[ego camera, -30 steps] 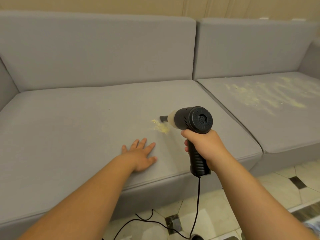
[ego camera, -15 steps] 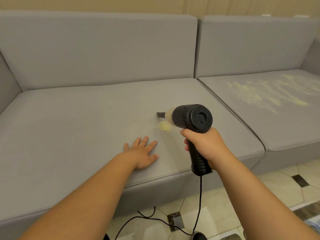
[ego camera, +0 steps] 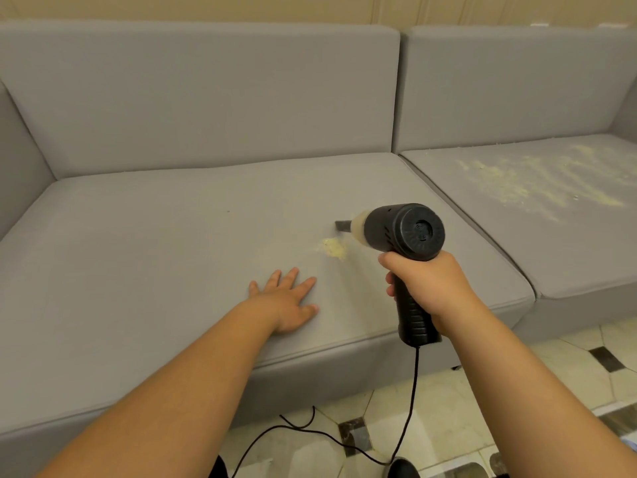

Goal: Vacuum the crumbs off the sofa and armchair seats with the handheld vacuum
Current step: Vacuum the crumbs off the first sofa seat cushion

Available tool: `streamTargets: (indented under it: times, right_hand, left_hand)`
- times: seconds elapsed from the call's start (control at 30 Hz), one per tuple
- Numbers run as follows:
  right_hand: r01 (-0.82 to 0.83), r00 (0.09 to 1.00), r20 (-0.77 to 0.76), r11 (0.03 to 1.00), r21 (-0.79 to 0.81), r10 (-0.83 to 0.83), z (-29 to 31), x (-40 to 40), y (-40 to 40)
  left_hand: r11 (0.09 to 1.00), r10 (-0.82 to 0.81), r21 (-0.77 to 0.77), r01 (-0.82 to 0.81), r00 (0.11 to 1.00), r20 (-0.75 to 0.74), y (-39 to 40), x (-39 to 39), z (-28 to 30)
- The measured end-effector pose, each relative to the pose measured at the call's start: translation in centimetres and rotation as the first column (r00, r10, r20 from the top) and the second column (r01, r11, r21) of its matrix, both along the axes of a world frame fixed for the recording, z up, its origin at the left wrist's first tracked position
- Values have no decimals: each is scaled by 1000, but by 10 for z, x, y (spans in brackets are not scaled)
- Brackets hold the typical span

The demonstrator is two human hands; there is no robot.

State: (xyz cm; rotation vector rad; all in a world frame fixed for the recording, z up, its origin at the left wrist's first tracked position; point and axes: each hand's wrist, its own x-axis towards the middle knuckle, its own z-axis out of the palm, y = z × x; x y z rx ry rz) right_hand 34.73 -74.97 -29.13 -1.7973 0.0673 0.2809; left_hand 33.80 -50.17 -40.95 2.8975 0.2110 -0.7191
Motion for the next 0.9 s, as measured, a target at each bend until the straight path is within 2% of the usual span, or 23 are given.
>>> streamTargets:
  times: [0.2, 0.4, 0.6, 0.77, 0.9]
  right_hand:
    - [-40, 997, -64, 999, 33, 42, 0, -10, -3]
    - [18, 1000, -21, 1000, 2, -18, -1, -18, -7]
    - [-79, 996, -48, 997, 2, 79, 0, -23, 2]
    - [-40, 999, -16, 999, -14, 39, -2, -25, 4]
    - [-81, 996, -26, 996, -35, 80, -1, -29, 4]
  left_hand:
    - [1000, 4, 9, -4, 1000, -8, 0, -3, -1]
    - [1000, -4, 4, 4, 1000, -3, -1, -8, -1]
    - [1000, -9, 3, 9, 1000, 0, 1, -9, 0]
    - [1000, -6, 8, 6, 1000, -5, 1, -11, 0]
    - [1000, -4, 3, 4, 1000, -4, 1, -12, 0]
